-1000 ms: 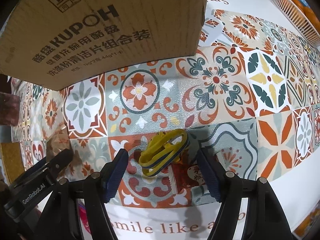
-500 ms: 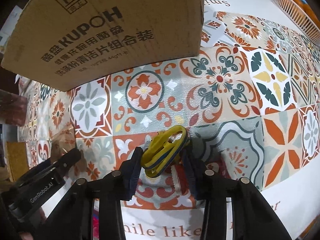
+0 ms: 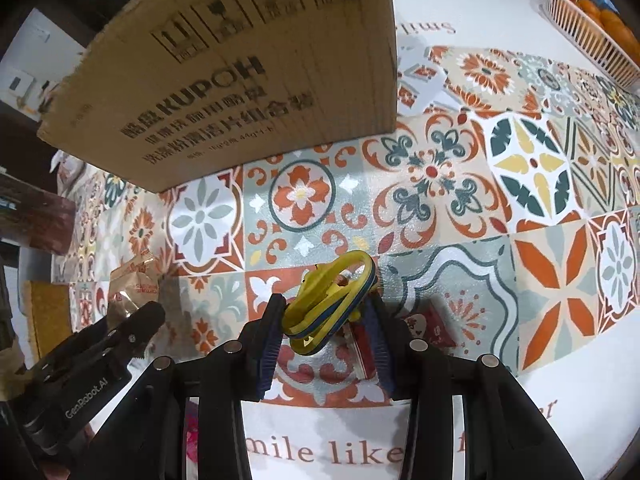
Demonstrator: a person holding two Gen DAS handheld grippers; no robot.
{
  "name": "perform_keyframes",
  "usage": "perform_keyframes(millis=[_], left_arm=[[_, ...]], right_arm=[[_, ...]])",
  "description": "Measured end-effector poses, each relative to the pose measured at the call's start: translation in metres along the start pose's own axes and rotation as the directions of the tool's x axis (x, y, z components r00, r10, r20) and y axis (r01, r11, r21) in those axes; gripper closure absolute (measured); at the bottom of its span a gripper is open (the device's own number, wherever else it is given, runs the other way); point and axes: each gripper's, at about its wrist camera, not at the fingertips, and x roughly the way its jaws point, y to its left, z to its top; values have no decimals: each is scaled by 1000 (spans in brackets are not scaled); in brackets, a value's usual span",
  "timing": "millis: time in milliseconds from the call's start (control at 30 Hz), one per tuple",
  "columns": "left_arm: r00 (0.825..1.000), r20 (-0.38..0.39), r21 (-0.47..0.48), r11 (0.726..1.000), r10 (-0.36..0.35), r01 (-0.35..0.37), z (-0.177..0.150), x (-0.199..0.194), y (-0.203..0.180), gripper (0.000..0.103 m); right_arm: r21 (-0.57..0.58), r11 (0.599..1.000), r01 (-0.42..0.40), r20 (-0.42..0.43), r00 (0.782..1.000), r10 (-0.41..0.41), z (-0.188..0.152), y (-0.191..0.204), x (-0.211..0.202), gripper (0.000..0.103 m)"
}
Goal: Organize soft objects
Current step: 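Grasp the gold biscuit packet with the left tool while the right tool grasps the yellow clip, then carry the biscuit packet and yellow clip over the box and open both tools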
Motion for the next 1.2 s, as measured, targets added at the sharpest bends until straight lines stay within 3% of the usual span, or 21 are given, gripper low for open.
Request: perform_keyframes(millis=[300,633,1200], left_arm=[[996,88,42,999,-34,30,9,-51,-14,55],[977,206,91,995,-62,44,18,-100,-24,55],[922,372,182,983,-107,41,28,-167,-47,55]], right_arm=[[-25,998,-49,84,995,51,3,-1,-39,61],[-46,993,-109,178,977,115,7,6,-80,61],[-111,987,-119,347,926,151,8,20,-149,61]])
